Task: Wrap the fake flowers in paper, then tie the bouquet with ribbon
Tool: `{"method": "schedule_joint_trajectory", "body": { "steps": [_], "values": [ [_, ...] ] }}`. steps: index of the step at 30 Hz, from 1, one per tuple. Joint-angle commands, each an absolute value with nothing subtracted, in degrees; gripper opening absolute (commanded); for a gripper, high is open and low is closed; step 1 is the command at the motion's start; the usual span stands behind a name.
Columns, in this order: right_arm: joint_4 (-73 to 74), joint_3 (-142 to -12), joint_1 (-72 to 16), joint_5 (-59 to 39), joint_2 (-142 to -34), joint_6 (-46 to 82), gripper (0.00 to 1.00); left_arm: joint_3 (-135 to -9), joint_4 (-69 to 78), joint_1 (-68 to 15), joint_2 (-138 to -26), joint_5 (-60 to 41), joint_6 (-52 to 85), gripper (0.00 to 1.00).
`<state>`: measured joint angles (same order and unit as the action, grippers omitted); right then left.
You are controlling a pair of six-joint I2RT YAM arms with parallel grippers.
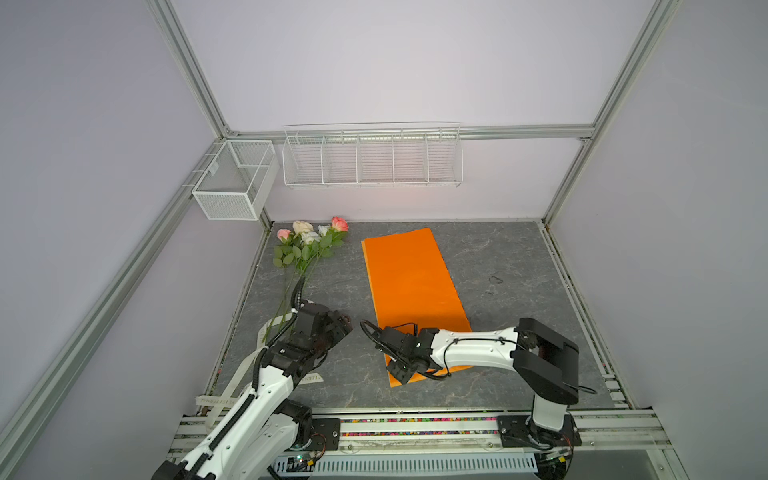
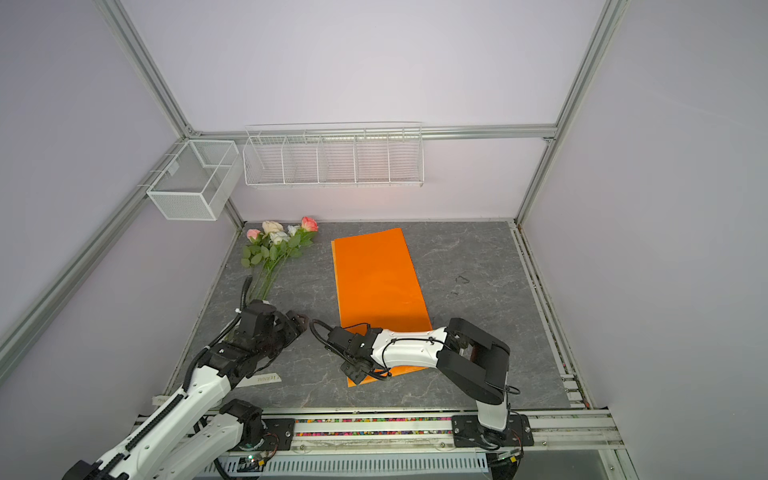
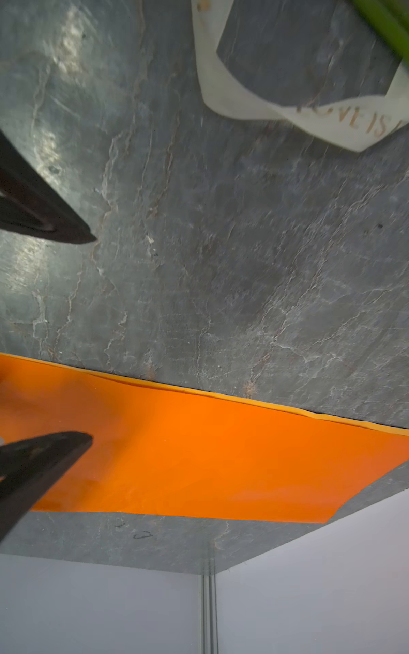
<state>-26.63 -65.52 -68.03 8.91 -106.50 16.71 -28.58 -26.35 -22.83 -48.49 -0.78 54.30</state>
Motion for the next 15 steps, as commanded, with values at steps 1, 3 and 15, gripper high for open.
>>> {"method": "schedule_joint_trajectory", "body": {
  "steps": [1, 3, 15],
  "values": [
    [-28.0, -63.7, -67.1, 7.3, -106.6, 16.2, 0.26, -28.4, -23.0, -22.5, -50.1, -4.3, 53.8, 0.83],
    [-28.3, -63.8, -67.1, 7.2, -106.1, 15.8, 0.28, -28.4, -23.2, -22.5, -50.3, -3.8, 53.7, 0.83],
    [-32.3, -67.2, -71.2, 9.8, -107.3, 11.7, 0.73, -28.2, -25.7, -22.4, -47.6, -0.3, 53.8, 0.84]
  ]
}}
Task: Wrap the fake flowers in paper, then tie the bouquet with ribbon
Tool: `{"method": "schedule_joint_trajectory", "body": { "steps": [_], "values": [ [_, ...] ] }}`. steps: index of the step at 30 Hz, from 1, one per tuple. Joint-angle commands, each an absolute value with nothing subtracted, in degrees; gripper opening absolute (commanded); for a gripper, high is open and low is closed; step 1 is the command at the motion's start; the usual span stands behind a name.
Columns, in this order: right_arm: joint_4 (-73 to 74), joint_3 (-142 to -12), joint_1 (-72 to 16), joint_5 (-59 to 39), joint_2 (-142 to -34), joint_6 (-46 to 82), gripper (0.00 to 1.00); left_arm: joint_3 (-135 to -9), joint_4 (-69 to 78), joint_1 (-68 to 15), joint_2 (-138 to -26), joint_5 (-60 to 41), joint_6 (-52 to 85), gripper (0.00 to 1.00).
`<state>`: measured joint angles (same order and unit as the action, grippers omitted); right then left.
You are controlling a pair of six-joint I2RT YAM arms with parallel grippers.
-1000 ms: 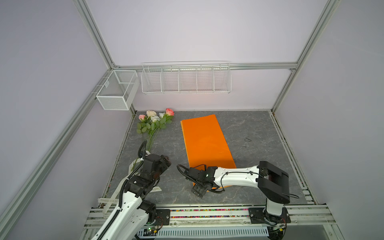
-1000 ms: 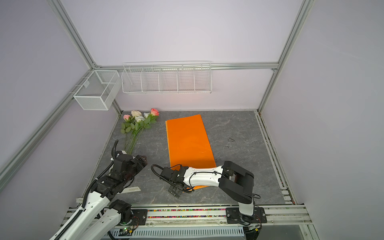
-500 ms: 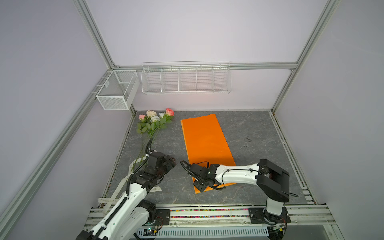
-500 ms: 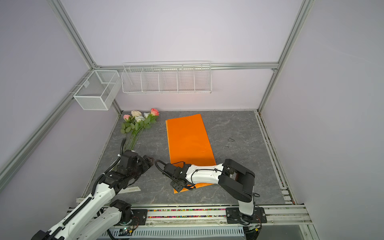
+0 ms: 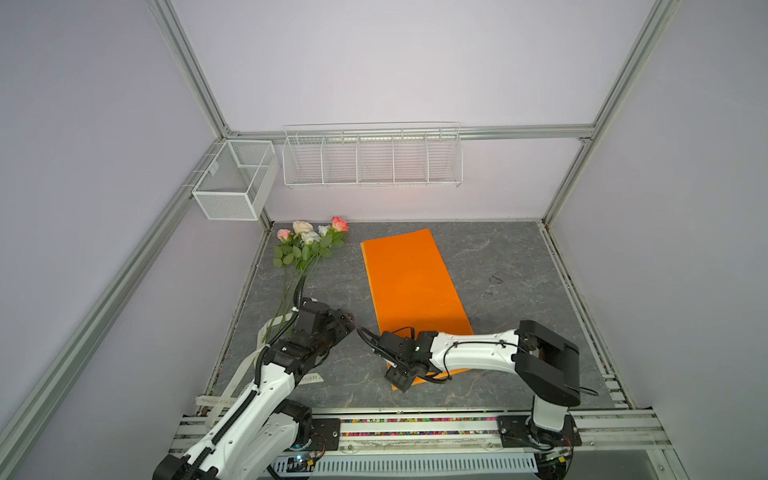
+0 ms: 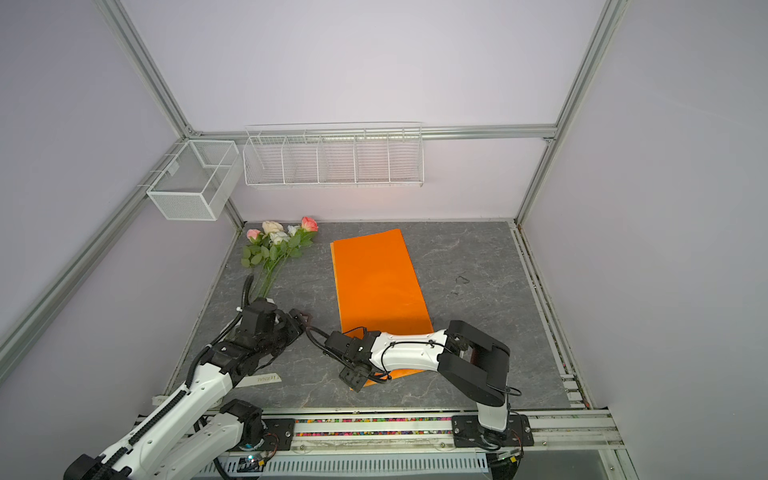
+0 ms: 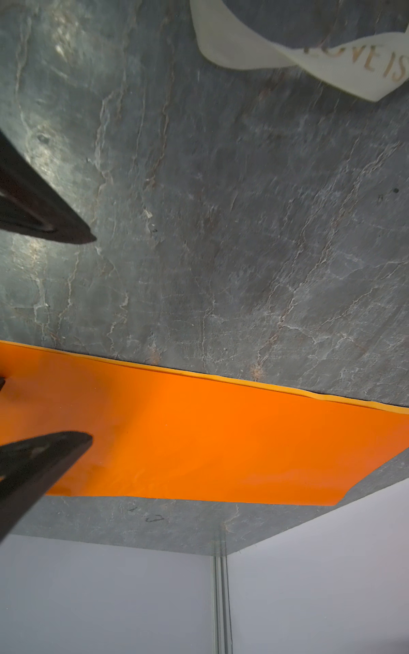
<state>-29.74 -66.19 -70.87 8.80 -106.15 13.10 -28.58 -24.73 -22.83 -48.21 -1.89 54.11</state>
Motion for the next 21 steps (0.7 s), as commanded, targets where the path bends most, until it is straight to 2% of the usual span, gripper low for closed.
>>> {"method": "schedule_joint_trajectory", "body": {
  "steps": [1, 7, 13, 15, 17, 21],
  "values": [
    [-32.3, -67.2, -71.4, 9.5, -107.5, 11.4, 0.76, -28.2, -25.7, -22.4, -47.7, -0.3, 53.8, 0.84],
    [-33.2, -66.8, -72.6, 9.7, -108.5, 11.0, 0.85, -28.6, -25.4, -22.4, -48.6, -0.4, 53.4, 0.84],
    [-33.1, -65.4, -72.6, 10.1, -111.3, 11.8, 0.82, -28.7, -25.1, -22.4, -49.1, -0.6, 53.3, 0.84],
    [-32.1, -64.1, -72.5, 9.5, -112.3, 12.3, 0.76, -28.7, -25.3, -22.4, -49.0, -0.7, 53.2, 0.84],
    [-31.1, -62.8, -72.1, 9.3, -112.7, 13.5, 0.64, -28.6, -25.6, -22.4, -48.6, -0.7, 53.2, 0.84],
    [-29.6, -61.5, -70.9, 8.5, -111.5, 14.5, 0.46, -28.3, -25.5, -22.4, -48.0, -0.9, 53.3, 0.84]
  ]
}}
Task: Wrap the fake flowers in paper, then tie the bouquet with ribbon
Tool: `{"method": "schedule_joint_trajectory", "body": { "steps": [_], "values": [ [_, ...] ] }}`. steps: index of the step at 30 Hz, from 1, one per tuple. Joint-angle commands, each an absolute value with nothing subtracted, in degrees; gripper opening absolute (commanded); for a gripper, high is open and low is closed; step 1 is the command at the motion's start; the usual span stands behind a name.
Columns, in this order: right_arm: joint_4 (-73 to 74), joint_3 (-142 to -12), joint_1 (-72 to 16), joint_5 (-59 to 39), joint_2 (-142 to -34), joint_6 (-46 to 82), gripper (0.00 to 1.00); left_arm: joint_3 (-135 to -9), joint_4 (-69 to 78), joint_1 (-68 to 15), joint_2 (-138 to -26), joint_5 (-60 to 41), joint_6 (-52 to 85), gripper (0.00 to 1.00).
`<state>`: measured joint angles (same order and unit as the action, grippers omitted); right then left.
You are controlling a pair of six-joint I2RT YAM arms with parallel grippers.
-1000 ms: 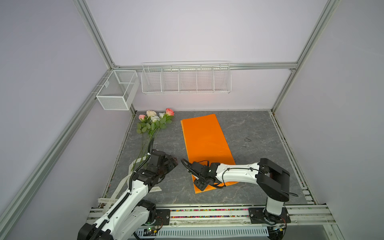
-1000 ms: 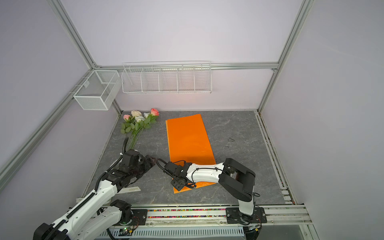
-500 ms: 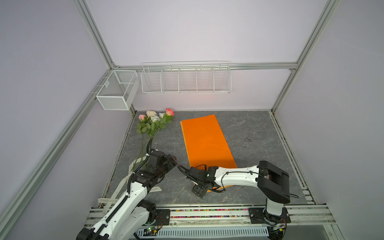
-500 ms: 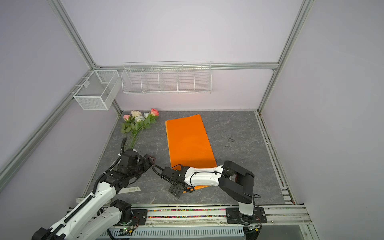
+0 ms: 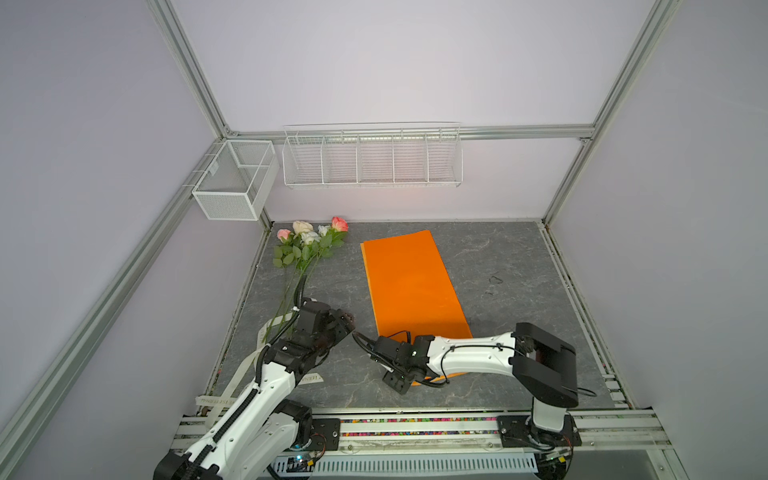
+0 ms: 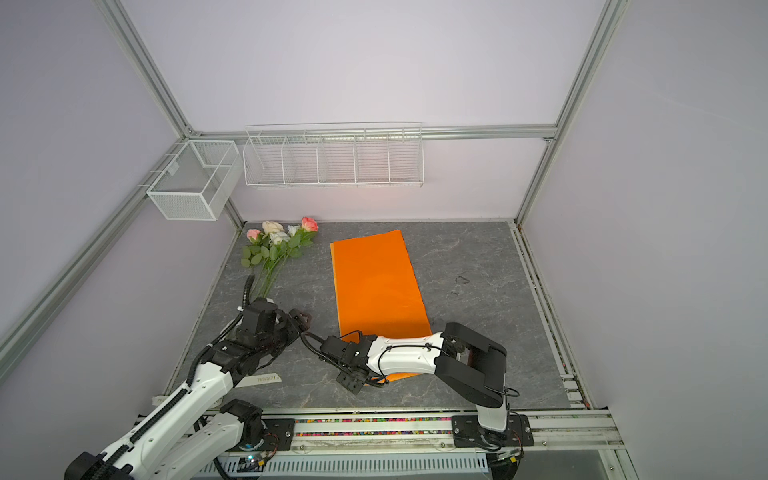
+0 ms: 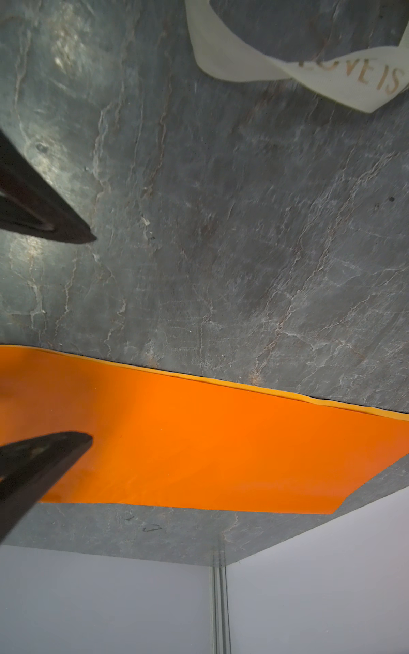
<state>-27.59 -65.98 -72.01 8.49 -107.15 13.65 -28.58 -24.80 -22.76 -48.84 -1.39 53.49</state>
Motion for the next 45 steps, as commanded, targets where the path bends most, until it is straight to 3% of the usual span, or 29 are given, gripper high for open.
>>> {"method": "schedule_joint_trajectory", "body": {
  "steps": [1, 9, 14, 24, 29, 31, 37, 45],
  "values": [
    [-29.2, -61.3, -70.7, 8.1, -110.9, 14.6, 0.45, -28.2, -25.2, -22.4, -48.0, -1.1, 53.2, 0.84],
    [-22.3, -58.2, -64.1, 1.3, -98.5, 16.0, 0.30, -27.4, -15.3, -22.5, -53.6, -13.2, 54.6, 0.81],
    [-17.2, -55.1, -58.4, -4.3, -92.7, 17.2, 0.29, -23.7, 2.1, -23.2, -61.5, -25.1, 64.8, 0.80],
    [-15.4, -53.7, -55.5, -8.4, -92.1, 18.1, 0.29, -21.4, 23.3, -30.9, -76.8, -23.7, 77.1, 0.77],
    [-15.2, -53.3, -55.5, -8.7, -91.9, 18.3, 0.31, -20.9, 34.5, -32.9, -84.1, -24.2, 81.9, 0.61],
    [-15.3, -53.2, -55.5, -8.8, -91.9, 18.3, 0.32, -20.1, 39.6, -33.2, -86.5, -24.0, 83.9, 0.43],
    [-15.7, -52.9, -55.4, -8.6, -91.4, 18.4, 0.33, -18.3, 43.9, -33.3, -88.4, -22.8, 85.9, 0.33],
    [-16.9, -52.6, -54.8, -9.2, -89.9, 19.0, 0.36, -17.8, 42.0, -33.4, -86.7, -22.0, 84.8, 0.01]
  ]
}}
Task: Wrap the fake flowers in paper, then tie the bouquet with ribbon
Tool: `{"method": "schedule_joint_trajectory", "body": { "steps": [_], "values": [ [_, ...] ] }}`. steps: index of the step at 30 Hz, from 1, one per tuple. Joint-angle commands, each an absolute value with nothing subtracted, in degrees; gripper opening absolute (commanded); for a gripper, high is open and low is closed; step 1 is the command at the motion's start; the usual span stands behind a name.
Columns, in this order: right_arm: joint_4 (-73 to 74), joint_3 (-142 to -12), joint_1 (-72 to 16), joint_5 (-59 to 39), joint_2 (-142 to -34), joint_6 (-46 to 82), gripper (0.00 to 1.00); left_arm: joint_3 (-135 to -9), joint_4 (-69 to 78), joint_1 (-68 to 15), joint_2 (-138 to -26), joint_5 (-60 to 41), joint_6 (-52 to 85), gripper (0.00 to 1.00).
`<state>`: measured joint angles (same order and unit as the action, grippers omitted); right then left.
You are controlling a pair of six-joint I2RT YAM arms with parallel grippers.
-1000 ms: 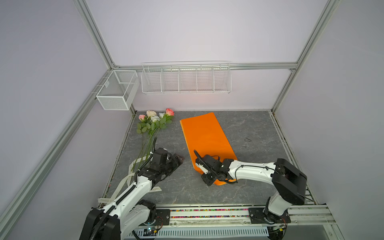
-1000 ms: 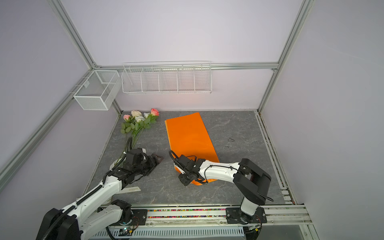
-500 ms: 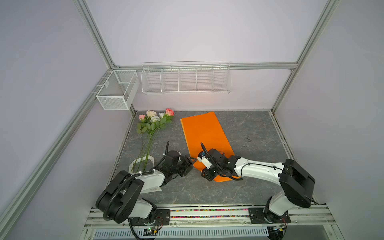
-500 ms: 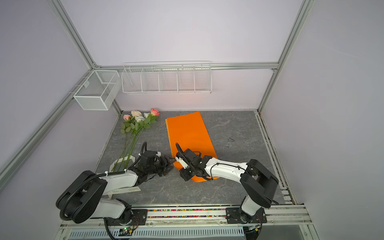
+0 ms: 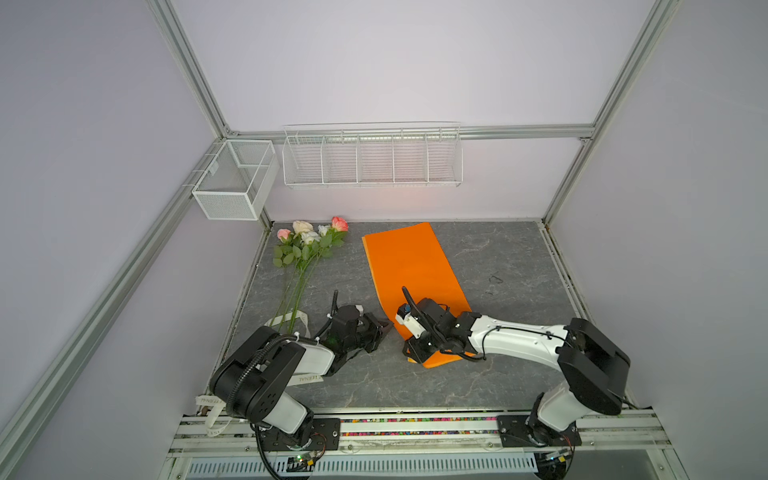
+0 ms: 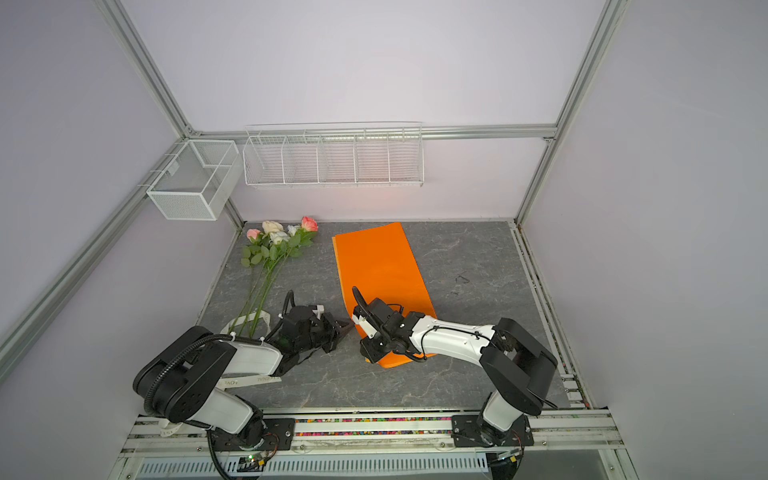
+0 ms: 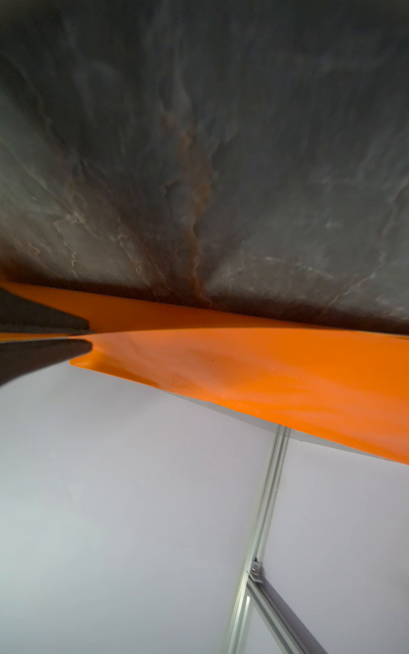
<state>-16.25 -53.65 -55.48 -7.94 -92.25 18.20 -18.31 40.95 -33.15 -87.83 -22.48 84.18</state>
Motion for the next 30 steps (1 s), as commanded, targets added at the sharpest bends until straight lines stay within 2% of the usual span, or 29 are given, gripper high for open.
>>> {"method": "schedule_joint_trajectory", "body": {
  "steps": [1, 7, 18, 22, 26, 30],
  "values": [
    [-16.9, -52.4, -54.6, -9.6, -89.4, 19.1, 0.38, -17.8, 41.7, -33.3, -86.6, -21.9, 84.6, 0.00],
    [-19.2, -51.7, -52.9, -11.9, -86.1, 19.2, 0.44, -18.2, 40.0, -33.3, -86.3, -22.3, 83.3, 0.00],
    [-23.0, -51.5, -51.8, -13.6, -84.6, 17.6, 0.45, -19.2, 34.7, -33.3, -83.5, -21.7, 81.1, 0.00],
    [-23.4, -53.6, -53.4, -15.5, -85.4, 16.5, 0.53, -19.9, 33.5, -33.3, -82.9, -22.0, 80.5, 0.00],
    [-25.1, -55.4, -56.2, -13.0, -87.3, 14.8, 0.62, -20.3, 33.2, -33.3, -82.6, -22.2, 80.2, 0.00],
    [-27.2, -57.9, -59.0, -9.4, -90.6, 13.6, 0.63, -20.6, 33.3, -33.4, -82.7, -22.4, 80.2, 0.00]
  ]
}}
